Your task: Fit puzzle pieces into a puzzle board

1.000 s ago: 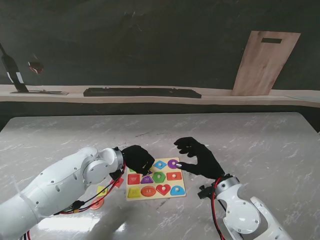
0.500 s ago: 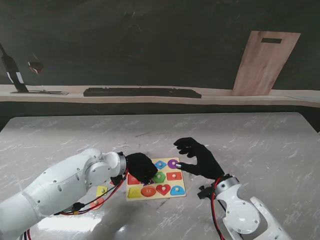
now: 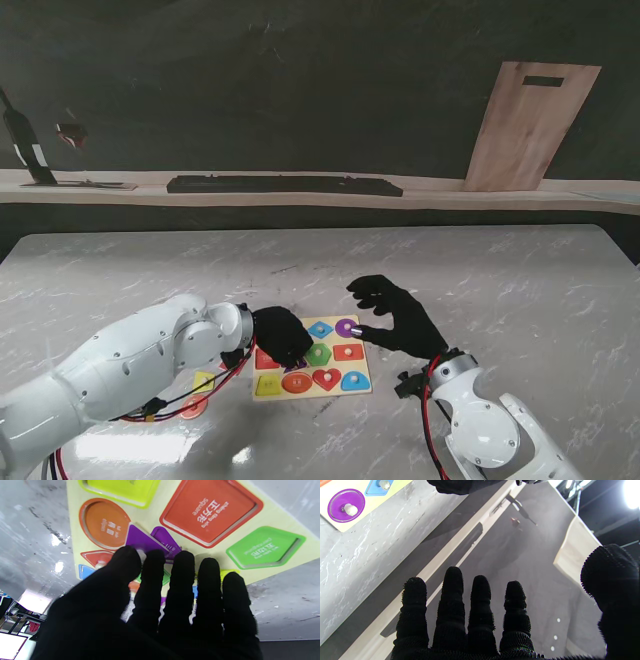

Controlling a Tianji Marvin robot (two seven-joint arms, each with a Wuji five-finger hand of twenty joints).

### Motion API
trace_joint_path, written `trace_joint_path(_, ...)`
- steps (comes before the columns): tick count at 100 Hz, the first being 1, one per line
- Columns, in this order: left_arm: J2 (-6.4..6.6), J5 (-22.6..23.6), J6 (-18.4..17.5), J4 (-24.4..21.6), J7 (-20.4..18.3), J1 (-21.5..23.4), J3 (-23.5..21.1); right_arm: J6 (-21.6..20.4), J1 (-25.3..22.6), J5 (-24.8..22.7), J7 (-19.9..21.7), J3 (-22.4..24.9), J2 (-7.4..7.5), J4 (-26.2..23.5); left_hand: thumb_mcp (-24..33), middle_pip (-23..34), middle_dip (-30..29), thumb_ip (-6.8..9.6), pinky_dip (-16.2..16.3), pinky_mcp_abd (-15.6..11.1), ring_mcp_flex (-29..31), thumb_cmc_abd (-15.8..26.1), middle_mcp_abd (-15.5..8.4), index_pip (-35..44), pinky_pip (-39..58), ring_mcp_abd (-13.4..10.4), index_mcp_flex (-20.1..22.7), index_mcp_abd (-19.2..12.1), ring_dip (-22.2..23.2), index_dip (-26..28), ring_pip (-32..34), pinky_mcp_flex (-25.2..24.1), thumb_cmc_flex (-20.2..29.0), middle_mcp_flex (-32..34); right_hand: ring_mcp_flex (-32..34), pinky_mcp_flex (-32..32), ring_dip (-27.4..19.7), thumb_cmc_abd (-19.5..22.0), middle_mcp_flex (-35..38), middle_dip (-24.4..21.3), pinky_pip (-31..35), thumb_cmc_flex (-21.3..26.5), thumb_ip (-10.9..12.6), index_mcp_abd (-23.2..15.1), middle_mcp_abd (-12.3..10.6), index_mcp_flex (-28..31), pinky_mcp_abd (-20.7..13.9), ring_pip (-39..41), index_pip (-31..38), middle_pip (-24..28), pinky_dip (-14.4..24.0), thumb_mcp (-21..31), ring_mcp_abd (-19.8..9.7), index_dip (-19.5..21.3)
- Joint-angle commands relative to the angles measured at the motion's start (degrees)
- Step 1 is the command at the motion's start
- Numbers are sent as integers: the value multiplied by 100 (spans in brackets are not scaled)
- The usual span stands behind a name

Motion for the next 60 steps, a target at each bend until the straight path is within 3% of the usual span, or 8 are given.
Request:
trace_joint_path(1, -36, -30, -24, 34, 3, -64, 30, 10, -31, -1, 3, -25, -29, -15, 438, 170, 107, 294, 139, 594, 72, 156, -58, 385, 230, -45, -80, -622, 143, 185, 152, -16, 101, 21, 38, -19, 96, 60, 159, 35, 124, 85, 183, -149, -171, 130, 8, 66, 31, 93, 92, -54, -185, 50)
trace_joint_path(60, -116, 115, 6, 259, 188, -305, 385, 9, -30, 35, 27, -31, -27, -16, 372, 252, 157, 291, 135, 579, 61, 207, -53, 401, 233, -58, -140, -618, 183, 236, 193, -16, 83, -12, 38, -23, 97, 111, 164, 31, 120, 69, 189, -151, -170, 134, 13, 62, 25, 84, 99, -95, -181, 48)
